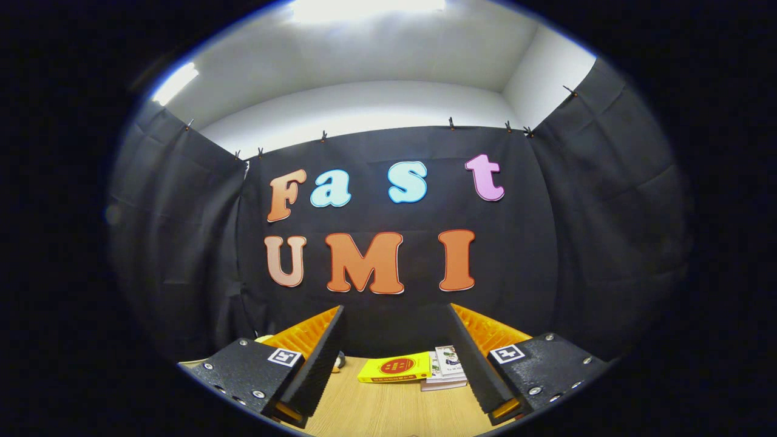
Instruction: Open the storage box then place both shoes into the box .Put the left shoe in first, then the right shoe, with the right side of both shoes facing outward in a uniform manner.
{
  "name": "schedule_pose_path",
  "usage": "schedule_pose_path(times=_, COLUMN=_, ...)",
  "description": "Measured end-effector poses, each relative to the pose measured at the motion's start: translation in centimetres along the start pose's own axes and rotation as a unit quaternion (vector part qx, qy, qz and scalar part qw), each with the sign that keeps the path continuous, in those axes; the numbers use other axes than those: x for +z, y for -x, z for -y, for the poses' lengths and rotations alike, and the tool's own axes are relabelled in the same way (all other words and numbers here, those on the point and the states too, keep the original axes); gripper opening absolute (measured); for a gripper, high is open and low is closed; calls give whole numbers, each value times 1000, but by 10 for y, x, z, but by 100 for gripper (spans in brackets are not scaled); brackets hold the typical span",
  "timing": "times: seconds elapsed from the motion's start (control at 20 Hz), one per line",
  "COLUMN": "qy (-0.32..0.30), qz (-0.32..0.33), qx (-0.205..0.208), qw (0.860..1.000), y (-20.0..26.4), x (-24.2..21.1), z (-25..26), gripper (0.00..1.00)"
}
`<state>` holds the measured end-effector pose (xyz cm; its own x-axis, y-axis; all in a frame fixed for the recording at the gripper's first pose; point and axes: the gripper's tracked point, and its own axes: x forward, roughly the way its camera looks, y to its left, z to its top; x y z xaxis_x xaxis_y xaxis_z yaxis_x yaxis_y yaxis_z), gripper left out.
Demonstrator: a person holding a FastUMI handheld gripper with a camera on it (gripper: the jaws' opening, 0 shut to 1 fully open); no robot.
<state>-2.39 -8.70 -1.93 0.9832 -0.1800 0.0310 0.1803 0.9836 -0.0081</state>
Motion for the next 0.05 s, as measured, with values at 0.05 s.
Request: schedule_pose_path(times=0.05, qy=3, qz=-1, qx=-1, qw=1000, y=1, x=0, z=0, gripper=97)
